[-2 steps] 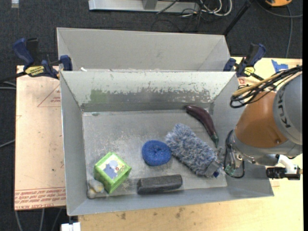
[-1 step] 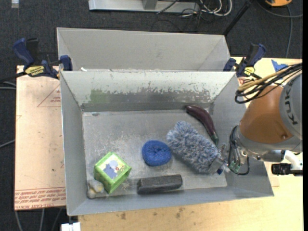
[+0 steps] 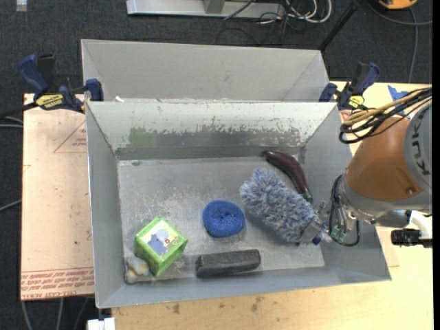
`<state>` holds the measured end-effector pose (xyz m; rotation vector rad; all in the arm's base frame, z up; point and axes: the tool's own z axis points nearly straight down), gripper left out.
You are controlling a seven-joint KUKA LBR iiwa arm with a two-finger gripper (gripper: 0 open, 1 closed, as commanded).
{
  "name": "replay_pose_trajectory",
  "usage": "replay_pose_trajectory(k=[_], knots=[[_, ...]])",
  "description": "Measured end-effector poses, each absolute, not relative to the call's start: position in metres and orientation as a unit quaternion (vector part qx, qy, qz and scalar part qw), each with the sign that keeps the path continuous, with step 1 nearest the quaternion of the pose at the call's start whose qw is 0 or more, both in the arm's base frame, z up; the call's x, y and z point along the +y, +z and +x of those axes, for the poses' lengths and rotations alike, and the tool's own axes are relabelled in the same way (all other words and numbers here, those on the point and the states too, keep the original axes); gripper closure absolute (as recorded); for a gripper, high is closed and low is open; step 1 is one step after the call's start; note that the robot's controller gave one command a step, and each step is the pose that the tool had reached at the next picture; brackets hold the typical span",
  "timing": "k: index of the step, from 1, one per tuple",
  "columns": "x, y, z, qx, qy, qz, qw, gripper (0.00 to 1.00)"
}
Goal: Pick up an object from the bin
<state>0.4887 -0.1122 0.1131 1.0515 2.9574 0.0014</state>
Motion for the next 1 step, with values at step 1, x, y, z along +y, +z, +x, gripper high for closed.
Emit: replay_pose_trajectory(k=[1], knots=[[-0.1121, 0.1192, 0.4886, 0.942, 0.0, 0.335, 0.002, 1.0]])
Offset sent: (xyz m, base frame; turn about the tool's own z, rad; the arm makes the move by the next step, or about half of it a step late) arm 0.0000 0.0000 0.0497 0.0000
